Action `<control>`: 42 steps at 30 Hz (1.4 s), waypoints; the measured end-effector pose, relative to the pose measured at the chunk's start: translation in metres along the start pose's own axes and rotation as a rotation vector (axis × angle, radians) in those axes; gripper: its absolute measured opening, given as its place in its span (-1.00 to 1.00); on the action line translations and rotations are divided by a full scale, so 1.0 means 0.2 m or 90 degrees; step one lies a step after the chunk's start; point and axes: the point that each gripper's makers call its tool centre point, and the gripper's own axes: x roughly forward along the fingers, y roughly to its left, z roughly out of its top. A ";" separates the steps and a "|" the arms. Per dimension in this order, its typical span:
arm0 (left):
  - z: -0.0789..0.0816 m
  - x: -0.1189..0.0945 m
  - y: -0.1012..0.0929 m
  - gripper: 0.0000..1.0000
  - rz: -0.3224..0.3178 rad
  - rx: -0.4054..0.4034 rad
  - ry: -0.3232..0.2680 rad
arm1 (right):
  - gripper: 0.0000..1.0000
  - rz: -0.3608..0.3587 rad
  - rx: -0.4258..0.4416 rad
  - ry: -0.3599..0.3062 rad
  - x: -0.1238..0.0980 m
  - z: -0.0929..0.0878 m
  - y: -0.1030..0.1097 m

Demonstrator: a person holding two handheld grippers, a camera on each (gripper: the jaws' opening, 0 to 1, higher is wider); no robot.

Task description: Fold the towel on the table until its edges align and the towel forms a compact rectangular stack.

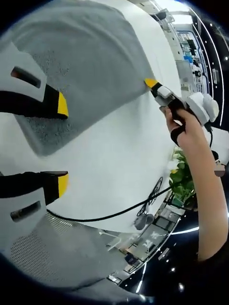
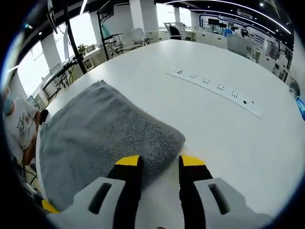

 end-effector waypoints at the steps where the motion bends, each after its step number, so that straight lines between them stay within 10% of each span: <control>1: 0.00 0.00 0.00 -0.09 -0.002 -0.003 -0.002 | -0.41 0.000 0.000 0.000 0.00 0.00 0.00; 42: -0.03 0.06 0.09 -0.57 0.045 0.101 0.053 | -0.78 0.001 -0.011 -0.016 0.03 -0.04 0.03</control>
